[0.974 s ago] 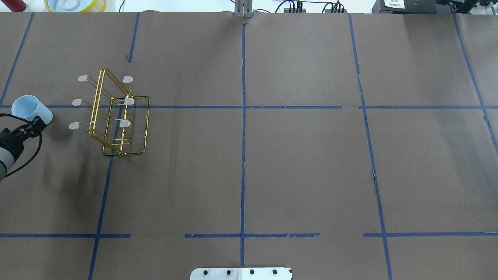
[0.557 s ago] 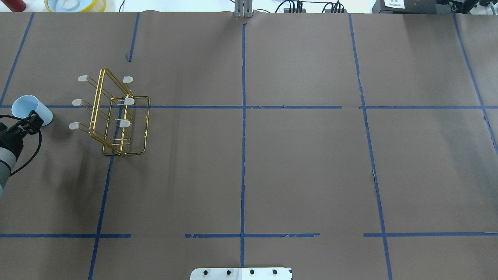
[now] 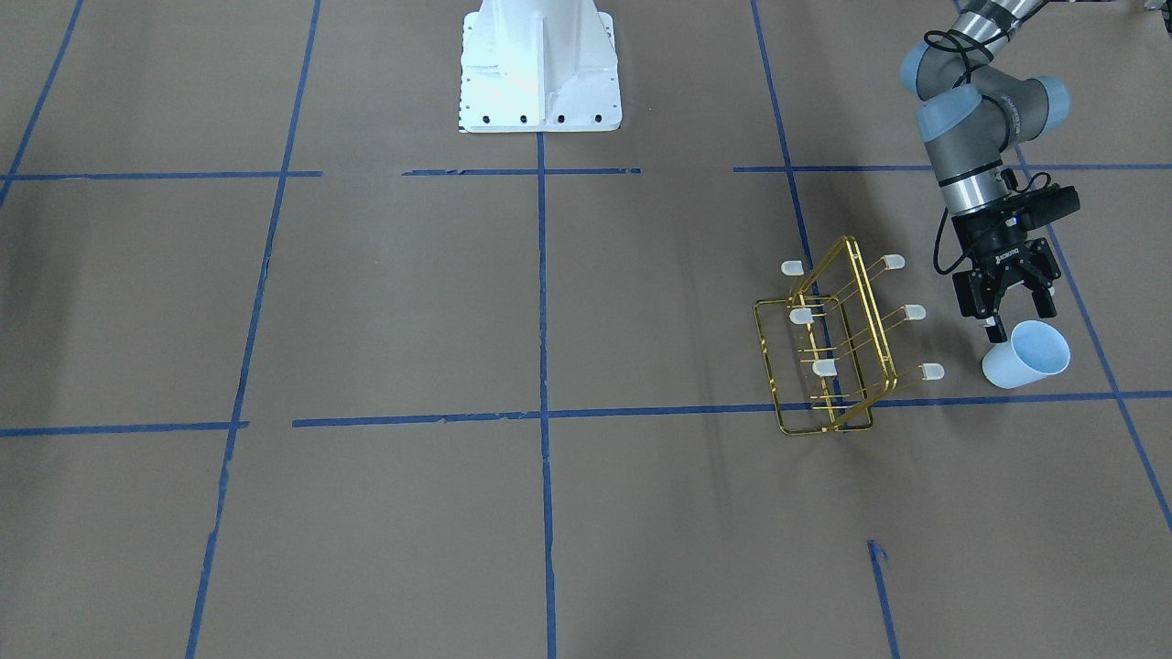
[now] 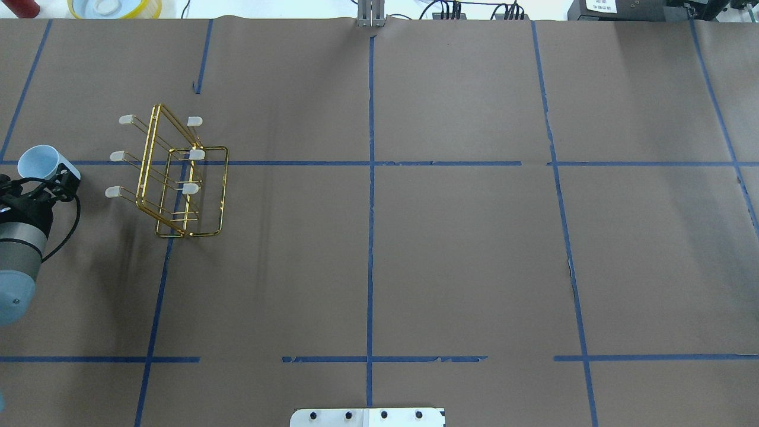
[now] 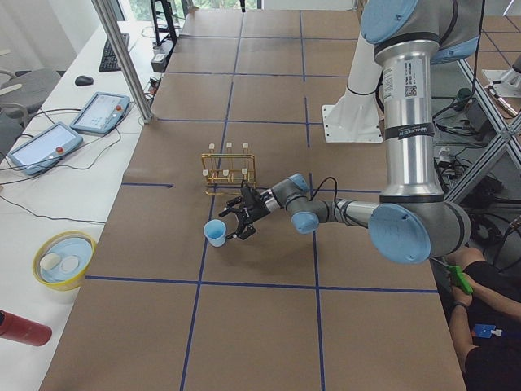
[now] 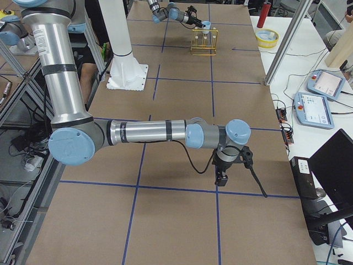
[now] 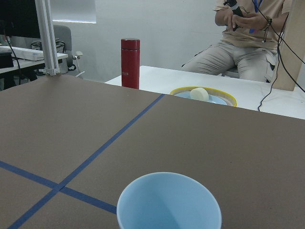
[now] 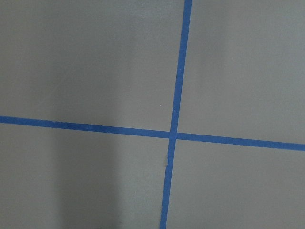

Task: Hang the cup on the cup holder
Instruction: 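Lift the light-blue cup with the left gripper off the table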

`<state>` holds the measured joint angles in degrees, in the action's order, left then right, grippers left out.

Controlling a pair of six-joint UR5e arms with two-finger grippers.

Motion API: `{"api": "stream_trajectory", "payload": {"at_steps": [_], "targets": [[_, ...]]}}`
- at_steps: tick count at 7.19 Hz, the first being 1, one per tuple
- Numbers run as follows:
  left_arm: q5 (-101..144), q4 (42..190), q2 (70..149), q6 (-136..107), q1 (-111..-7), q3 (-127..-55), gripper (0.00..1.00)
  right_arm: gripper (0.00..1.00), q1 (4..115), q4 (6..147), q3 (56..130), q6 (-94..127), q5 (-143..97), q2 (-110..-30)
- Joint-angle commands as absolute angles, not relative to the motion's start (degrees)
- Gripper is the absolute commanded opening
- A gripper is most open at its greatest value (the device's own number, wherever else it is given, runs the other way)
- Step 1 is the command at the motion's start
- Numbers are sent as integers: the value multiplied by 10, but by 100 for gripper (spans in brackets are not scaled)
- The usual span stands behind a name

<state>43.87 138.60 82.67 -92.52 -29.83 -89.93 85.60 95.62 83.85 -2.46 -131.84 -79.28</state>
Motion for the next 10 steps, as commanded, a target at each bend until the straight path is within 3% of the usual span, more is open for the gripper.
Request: {"api": "stream_trajectory", "payload": {"at_steps": [1,10], "targets": [[434,1388,841,-925,-298,-875,100,100,856,956,838,-25,-1318,-793],[433,1386,876,-940,-292,-812,100,100,856,956,838,-25,-1318,-793]]}}
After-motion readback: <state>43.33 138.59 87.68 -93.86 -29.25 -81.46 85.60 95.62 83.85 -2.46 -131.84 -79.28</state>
